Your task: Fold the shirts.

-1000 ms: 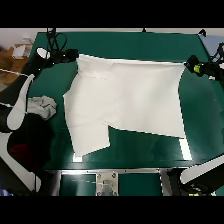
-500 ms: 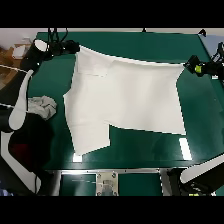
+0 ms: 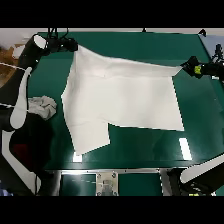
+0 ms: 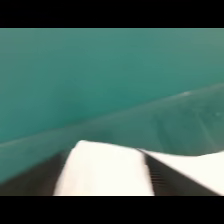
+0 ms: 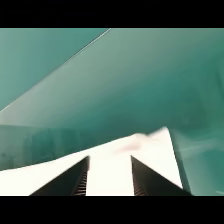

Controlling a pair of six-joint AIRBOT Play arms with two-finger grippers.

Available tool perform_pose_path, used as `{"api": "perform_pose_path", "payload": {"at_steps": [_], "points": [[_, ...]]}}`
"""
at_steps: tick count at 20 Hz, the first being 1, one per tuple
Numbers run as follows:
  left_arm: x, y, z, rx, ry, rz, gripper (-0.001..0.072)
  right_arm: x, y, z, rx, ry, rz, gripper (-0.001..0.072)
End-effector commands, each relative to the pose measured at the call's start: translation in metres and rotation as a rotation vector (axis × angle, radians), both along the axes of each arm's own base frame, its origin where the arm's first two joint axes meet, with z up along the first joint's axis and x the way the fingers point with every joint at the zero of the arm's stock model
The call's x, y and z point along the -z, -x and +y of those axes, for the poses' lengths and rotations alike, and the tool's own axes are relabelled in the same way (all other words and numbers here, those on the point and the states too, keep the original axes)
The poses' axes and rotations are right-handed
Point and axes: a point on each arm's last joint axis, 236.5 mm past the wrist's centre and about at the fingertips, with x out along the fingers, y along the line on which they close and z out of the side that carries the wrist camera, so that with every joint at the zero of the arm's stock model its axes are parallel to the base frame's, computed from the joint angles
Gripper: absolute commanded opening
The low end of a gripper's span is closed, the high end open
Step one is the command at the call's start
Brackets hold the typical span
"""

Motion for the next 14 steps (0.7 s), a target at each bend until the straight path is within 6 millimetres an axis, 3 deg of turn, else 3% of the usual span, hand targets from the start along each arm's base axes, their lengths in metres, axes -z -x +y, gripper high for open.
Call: {"api": "perform_pose_path", "payload": {"at_steps": [1, 3, 4, 6, 8, 11, 14], "points": [[0.023, 0.022, -0.003, 0.060, 0.008, 0.150, 0.0718, -0.003, 0.018, 0.006, -0.053, -0.039, 0.044, 0.0320], [0.018, 0.041, 0.018, 0.046, 0.075, 0.283, 0.0719, -0.011, 0.040, 0.000, -0.088, -0.071, 0.080, 0.0249], [0.017, 0.053, 0.030, 0.034, 0.117, 0.363, 0.0718, -0.016, 0.053, -0.003, -0.104, -0.088, 0.099, 0.0250], [0.030, 0.089, 0.053, 0.029, 0.197, 0.558, 0.0718, -0.020, 0.085, -0.009, -0.135, -0.113, 0.157, 0.0250], [0.054, 0.138, 0.063, 0.070, 0.250, 0.783, 0.0719, -0.010, 0.124, -0.012, -0.142, -0.098, 0.245, 0.0256], [0.084, 0.206, 0.060, 0.120, 0.285, 1.100, 0.0718, 0.010, 0.188, -0.024, -0.106, -0.031, 0.339, 0.0256], [0.092, 0.246, 0.053, 0.116, 0.297, 1.191, 0.0718, 0.021, 0.238, -0.041, 0.015, -0.065, 0.359, 0.0268]]}}
